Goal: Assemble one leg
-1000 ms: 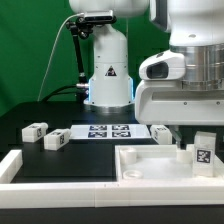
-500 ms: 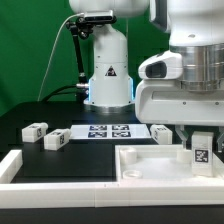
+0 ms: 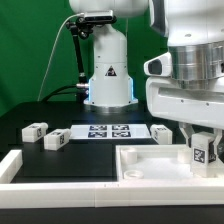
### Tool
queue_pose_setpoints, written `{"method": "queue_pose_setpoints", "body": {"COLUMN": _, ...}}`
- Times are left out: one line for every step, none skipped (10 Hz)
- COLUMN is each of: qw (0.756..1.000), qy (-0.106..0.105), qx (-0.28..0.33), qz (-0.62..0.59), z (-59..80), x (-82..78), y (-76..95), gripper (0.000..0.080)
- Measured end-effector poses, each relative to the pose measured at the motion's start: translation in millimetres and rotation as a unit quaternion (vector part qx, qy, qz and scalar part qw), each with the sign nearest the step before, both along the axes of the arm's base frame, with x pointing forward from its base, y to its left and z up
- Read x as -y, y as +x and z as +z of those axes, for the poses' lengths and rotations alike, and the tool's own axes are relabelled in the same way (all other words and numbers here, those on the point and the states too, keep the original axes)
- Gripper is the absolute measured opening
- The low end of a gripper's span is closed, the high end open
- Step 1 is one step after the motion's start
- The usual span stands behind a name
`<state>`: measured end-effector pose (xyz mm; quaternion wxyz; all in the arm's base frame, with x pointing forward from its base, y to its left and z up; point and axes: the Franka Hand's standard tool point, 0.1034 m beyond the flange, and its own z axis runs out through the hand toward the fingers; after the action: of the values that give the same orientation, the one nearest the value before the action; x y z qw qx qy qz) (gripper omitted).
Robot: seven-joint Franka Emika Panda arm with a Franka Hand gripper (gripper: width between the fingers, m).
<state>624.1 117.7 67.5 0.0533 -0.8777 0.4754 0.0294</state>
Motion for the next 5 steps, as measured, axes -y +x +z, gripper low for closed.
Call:
{"method": "queue_pose_setpoints", "body": {"qw": 0.999, "qy": 0.006, "qx": 0.001, "qz": -0.049, "z": -0.2, "x": 0.3, "y": -0.1, "gripper": 0.0290}}
{"method": "queue_pose_setpoints", "body": {"qw": 0.995, "qy": 0.014, "qx": 0.005, "qz": -0.103, "z": -0.3, "x": 1.6, "y": -0.6, "gripper": 0.0290}}
{"method": "queue_pose_setpoints", "body": {"qw": 0.987, "qy": 0.021, "qx": 0.009, "qz": -0.158, "z": -0.6, "x": 1.5, "y": -1.5, "gripper": 0.0290}}
{"method": "queue_pose_setpoints", "body": {"qw": 0.975, "qy": 0.027, "qx": 0.013, "qz": -0.218, "z": -0.4, "x": 1.4, "y": -2.2, "gripper": 0.0290}}
{"method": "queue_pose_setpoints", "body": {"qw": 0.964, "qy": 0.034, "qx": 0.012, "qz": -0.262, "z": -0.5, "x": 0.8, "y": -2.5, "gripper": 0.0290}}
